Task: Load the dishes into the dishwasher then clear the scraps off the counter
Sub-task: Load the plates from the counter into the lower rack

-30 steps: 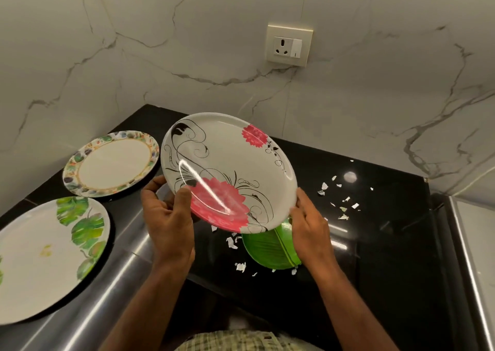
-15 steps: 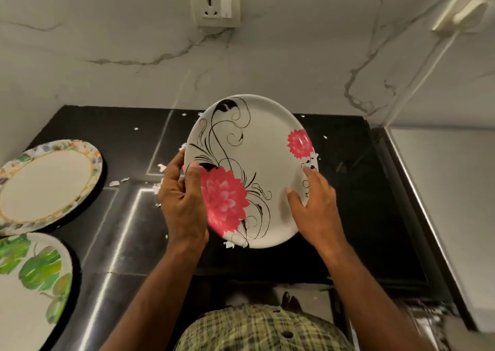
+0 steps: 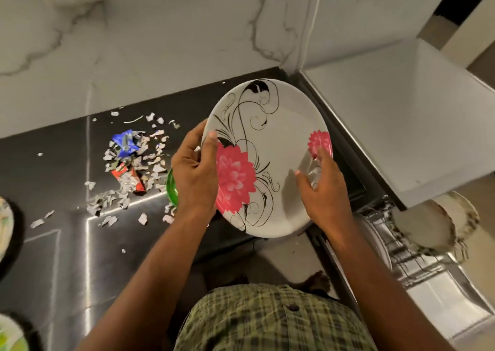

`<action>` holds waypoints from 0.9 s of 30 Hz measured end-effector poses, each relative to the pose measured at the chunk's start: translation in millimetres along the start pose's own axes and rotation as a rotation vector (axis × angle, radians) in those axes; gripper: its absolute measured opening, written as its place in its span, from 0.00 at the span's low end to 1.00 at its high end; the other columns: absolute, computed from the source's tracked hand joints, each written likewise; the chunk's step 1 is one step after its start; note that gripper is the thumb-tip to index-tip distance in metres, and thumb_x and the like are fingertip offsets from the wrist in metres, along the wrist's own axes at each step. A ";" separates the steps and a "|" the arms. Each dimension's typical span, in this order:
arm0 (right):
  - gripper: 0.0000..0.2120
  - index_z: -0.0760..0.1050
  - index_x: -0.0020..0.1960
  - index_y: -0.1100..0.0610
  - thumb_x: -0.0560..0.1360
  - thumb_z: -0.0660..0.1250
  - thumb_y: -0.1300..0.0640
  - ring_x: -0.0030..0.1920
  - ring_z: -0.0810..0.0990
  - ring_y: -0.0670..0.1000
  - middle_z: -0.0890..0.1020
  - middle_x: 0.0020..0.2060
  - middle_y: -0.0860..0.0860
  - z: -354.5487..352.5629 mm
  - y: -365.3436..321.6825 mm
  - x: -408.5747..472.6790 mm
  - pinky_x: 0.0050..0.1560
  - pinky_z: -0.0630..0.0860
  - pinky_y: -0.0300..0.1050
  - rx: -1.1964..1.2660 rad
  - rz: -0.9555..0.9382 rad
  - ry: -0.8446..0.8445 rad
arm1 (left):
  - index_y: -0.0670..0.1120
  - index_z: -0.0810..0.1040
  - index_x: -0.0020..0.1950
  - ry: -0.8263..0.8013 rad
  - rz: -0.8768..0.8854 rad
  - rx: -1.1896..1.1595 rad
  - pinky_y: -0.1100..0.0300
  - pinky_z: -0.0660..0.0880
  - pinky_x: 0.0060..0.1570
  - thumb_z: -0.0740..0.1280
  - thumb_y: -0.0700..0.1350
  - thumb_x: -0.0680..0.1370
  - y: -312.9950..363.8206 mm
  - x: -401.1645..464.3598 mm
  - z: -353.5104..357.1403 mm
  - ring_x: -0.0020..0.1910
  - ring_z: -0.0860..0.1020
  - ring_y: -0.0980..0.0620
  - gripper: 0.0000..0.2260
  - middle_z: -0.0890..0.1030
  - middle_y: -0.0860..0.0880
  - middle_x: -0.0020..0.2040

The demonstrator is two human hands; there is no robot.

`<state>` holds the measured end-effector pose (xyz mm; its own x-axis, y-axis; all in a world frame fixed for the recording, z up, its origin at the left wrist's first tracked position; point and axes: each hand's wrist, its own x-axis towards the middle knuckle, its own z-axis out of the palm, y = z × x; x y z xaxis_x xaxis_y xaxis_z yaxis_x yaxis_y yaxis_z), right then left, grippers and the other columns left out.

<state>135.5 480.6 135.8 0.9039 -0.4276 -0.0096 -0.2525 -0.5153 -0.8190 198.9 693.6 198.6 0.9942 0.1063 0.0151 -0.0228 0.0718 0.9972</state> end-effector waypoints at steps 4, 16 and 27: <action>0.36 0.55 0.82 0.43 0.80 0.69 0.41 0.78 0.66 0.55 0.65 0.79 0.52 -25.1 7.3 2.1 0.71 0.74 0.65 0.004 -0.008 0.029 | 0.45 0.80 0.68 -0.145 0.068 0.030 0.48 0.84 0.55 0.64 0.42 0.86 4.7 -12.8 34.1 0.57 0.86 0.49 0.12 0.87 0.50 0.57; 0.41 0.62 0.81 0.46 0.74 0.75 0.40 0.79 0.59 0.51 0.63 0.79 0.49 -180.3 83.6 18.6 0.73 0.56 0.37 -0.133 -0.238 0.100 | 0.46 0.80 0.71 -0.561 0.193 0.282 0.62 0.82 0.54 0.66 0.40 0.85 2.4 -70.5 186.4 0.56 0.85 0.58 0.15 0.87 0.52 0.58; 0.27 0.78 0.63 0.50 0.70 0.78 0.40 0.55 0.80 0.46 0.83 0.55 0.47 -318.5 178.1 5.4 0.55 0.78 0.45 -0.180 -0.191 -0.021 | 0.61 0.81 0.67 -1.005 0.286 0.532 0.46 0.84 0.46 0.65 0.45 0.85 -31.9 -129.3 322.9 0.45 0.86 0.49 0.15 0.88 0.51 0.48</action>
<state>-14.5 150.0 172.7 0.9475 -0.2956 0.1217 -0.1325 -0.7096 -0.6921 104.9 357.3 188.7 0.6009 -0.7972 0.0579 -0.4489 -0.2767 0.8497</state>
